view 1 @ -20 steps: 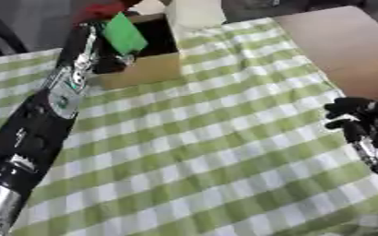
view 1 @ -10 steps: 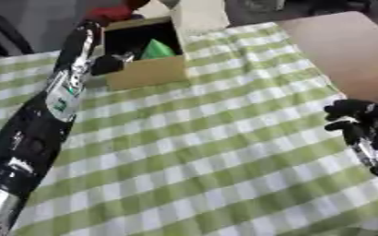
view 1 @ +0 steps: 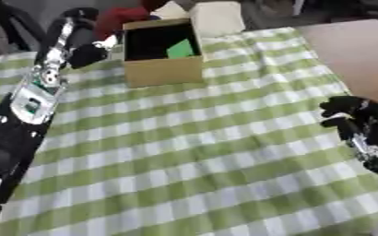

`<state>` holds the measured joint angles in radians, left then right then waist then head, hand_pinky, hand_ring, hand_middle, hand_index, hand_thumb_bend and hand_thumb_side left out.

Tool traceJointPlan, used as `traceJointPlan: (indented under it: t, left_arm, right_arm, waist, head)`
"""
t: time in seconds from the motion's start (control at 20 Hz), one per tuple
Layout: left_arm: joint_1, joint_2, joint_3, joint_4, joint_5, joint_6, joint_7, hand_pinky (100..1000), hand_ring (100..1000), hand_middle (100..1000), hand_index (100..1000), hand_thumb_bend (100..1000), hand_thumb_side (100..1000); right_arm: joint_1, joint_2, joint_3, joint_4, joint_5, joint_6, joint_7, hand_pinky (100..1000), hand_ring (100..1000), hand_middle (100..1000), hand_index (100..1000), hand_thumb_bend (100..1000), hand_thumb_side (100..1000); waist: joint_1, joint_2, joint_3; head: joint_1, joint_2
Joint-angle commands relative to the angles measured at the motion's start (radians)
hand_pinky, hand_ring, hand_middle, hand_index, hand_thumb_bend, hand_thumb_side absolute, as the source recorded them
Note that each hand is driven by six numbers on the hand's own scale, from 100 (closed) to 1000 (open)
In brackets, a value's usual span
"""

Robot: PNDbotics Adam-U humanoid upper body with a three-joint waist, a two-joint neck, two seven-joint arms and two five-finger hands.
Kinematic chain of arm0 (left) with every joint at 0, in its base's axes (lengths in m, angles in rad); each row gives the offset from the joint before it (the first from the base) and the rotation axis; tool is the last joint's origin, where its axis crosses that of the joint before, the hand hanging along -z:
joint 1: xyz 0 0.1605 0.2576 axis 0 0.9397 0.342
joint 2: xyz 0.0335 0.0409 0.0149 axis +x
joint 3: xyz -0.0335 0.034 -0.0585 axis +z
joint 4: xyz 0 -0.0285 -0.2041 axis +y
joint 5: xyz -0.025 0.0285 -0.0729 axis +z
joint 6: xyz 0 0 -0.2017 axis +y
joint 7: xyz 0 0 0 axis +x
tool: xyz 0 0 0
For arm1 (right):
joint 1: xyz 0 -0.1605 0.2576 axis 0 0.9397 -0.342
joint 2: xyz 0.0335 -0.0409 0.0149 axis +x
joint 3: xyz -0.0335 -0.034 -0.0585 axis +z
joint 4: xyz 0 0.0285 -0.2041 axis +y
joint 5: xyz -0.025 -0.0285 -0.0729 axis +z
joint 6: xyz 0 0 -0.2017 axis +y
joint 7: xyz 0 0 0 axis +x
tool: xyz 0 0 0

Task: Pick up objects on the table and place them in the box.

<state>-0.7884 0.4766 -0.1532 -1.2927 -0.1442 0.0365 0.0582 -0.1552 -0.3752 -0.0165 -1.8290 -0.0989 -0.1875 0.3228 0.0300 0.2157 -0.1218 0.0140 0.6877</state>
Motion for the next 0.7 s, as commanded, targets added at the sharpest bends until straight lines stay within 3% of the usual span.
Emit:
traceJointPlan:
  t: [0.05, 0.35, 0.7]
  left_arm:
    - [0.053, 0.076, 0.002, -0.205, 0.121, 0.026, -0.014, 926, 759, 750, 827, 407, 491]
    - [0.237, 0.08, 0.037, -0.484, 0.239, 0.043, -0.016, 937, 759, 747, 822, 393, 495]
    - [0.395, -0.012, 0.07, -0.582, 0.26, 0.011, 0.001, 945, 755, 742, 809, 359, 500]
  right_arm:
    - [0.0, -0.018, -0.02, -0.016, 0.006, -0.005, -0.014, 732, 878, 648, 839, 100, 382]
    - [0.008, -0.015, -0.037, -0.017, 0.012, -0.005, -0.033, 732, 878, 648, 838, 100, 382]
    - [0.008, -0.008, -0.048, -0.016, 0.016, 0.0, -0.045, 730, 876, 644, 836, 100, 384]
  waist:
    - [-0.004, -0.019, 0.014]
    - [-0.011, -0.017, 0.062]
    - [-0.008, -0.008, 0.091]
  head:
    - [-0.001, 0.014]
    - [0.013, 0.031]
    - [0.023, 0.057]
